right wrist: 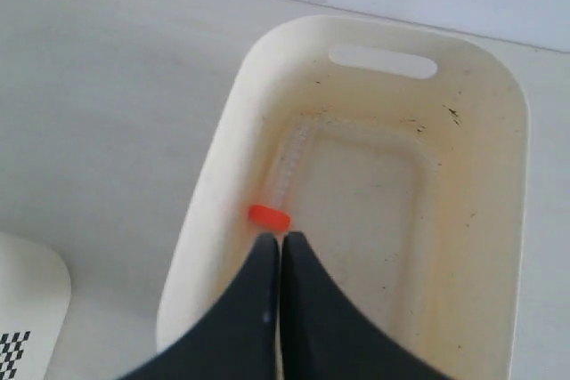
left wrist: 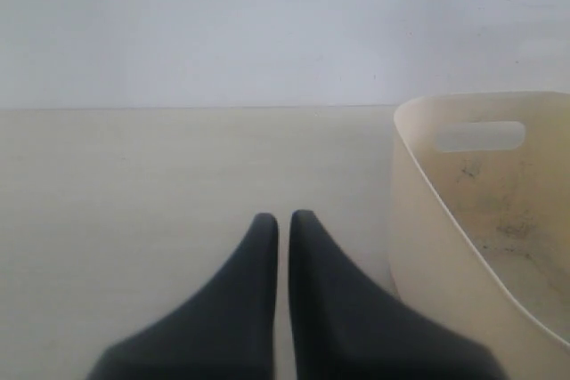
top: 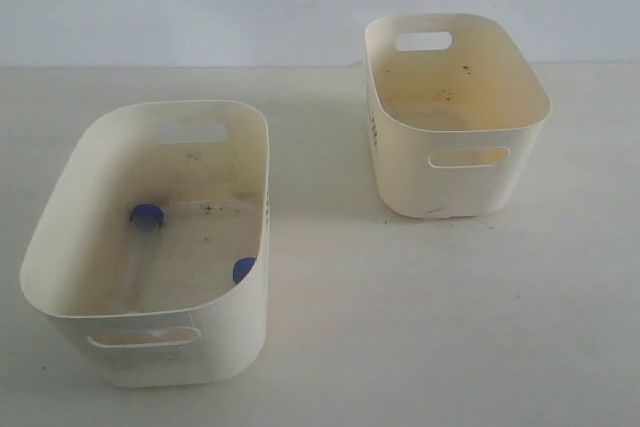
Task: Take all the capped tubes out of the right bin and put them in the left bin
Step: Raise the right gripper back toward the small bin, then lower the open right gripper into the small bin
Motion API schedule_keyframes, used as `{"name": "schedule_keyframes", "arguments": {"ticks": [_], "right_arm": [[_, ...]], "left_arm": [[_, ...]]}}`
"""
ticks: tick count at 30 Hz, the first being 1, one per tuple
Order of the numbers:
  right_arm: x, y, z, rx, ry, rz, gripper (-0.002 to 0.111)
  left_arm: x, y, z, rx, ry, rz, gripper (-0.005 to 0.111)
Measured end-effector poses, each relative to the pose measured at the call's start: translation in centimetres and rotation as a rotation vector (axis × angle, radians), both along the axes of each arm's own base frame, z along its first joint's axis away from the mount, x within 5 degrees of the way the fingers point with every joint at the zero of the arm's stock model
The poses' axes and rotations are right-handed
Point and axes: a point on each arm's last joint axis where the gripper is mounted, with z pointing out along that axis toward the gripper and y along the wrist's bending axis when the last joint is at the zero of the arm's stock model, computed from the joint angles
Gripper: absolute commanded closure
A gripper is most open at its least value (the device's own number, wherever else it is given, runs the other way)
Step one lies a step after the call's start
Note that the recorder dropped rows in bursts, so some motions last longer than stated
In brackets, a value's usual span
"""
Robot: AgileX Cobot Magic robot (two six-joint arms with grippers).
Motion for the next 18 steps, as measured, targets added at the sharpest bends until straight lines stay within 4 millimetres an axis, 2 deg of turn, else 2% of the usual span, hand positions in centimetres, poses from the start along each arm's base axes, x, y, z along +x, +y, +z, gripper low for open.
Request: {"name": "schedule_keyframes", "arguments": {"ticks": [3,7,10,18], "right_arm": [[1.2,-0.7,-1.4,0.038,0.043,-0.04,0.108],[3.2,0.2,-4.6,0.077,0.101,-0.041,0.108],[4.6,0.7,-6.1,0.07,0.147,-0.046,0.108],[8.2,2.0,-5.8,0.089,0.187,-0.05,0.108]], "left_arm": [[0.0,0.0,0.0,0.0,0.0,0.0,0.103],[0.0,0.0,0.0,0.0,0.0,0.0,0.103],[0.0,0.0,0.0,0.0,0.0,0.0,0.103],[0.0,0.0,0.0,0.0,0.0,0.0,0.103]]}}
